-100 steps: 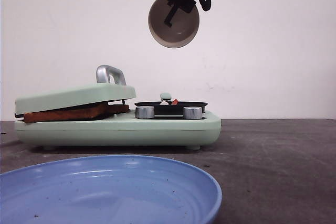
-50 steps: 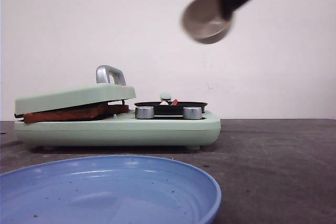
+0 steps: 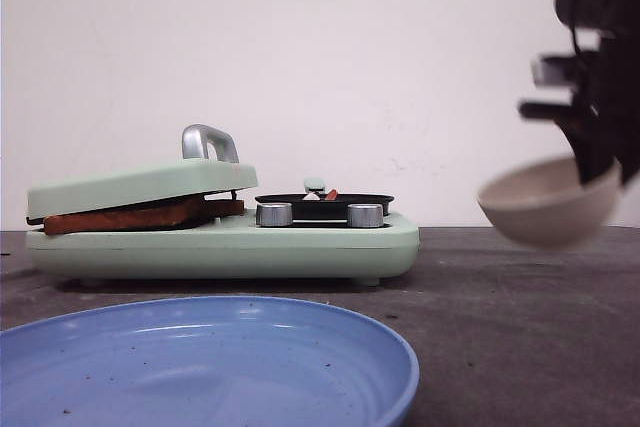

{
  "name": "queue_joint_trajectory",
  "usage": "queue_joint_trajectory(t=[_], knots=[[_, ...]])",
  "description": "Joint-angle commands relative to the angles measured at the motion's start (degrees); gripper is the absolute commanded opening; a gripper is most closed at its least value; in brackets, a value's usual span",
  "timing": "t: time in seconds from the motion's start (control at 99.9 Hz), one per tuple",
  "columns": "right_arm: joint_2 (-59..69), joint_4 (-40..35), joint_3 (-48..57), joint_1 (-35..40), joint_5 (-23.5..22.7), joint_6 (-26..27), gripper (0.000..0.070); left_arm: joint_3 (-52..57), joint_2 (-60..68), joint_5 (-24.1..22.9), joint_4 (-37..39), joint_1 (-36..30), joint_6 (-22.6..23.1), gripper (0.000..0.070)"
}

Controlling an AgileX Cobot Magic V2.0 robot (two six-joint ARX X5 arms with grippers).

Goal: Make breakfast with bread and shrimp

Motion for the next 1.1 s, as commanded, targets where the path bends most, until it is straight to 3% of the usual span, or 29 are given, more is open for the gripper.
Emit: queue_joint_trajectory(t=[0.0,0.21,0.25,0.33,0.36,0.42,0.53,0.56,0.61,0.69,0.911,1.091], knots=[[0.0,1.5,-1.7,0.0,-0.8,1.3,0.0003,1.0,0.2,1.2,0.6,-0.3,-1.0,0.0052],[0.0,4.4,-8.3,-0.3,0.2,1.8,0.0025,1.0,0.2,1.5,0.6,-0.2,-2.1,0.0052],[0.0,4.4,-8.4,-0.3,1.0,1.8,0.0104,1.0,0.2,1.5,0.6,-0.2,-2.1,0.0052],[-0.5,4.4,-8.3,-0.4,1.8,1.7,0.0376,1.0,0.2,1.5,0.6,-0.2,-2.1,0.0052],[-1.0,4.4,-8.2,-0.5,2.0,1.7,0.0447,1.0,0.2,1.5,0.6,-0.2,-2.3,0.0052],[-2.5,4.8,-8.2,-0.5,2.0,1.5,0.05,1.0,0.2,1.5,0.5,-0.2,-2.3,0.0052],[-7.3,7.1,-8.2,-0.4,2.0,1.5,0.0494,1.0,0.2,1.5,0.1,-0.2,-2.3,0.0052],[-9.4,8.1,-8.2,-0.4,2.0,1.5,0.0456,1.0,0.2,1.5,-0.3,-0.2,-2.3,0.0052],[-12.6,9.4,-8.3,-0.2,1.9,1.5,0.0329,1.0,0.3,1.5,-0.9,-0.2,-2.3,0.0052],[-19.5,13.4,-9.0,1.0,1.9,1.5,0.0,0.9,0.3,1.5,-1.8,-0.2,-2.3,0.0052],[-38.8,29.6,-18.6,4.5,1.5,-1.1,0.0004,0.5,0.3,1.4,-2.4,-0.2,-2.3,0.0052],[-52.6,33.2,-28.8,5.1,1.7,-1.7,0.0004,-0.1,0.3,1.4,-2.6,-0.2,-2.3,0.0052]])
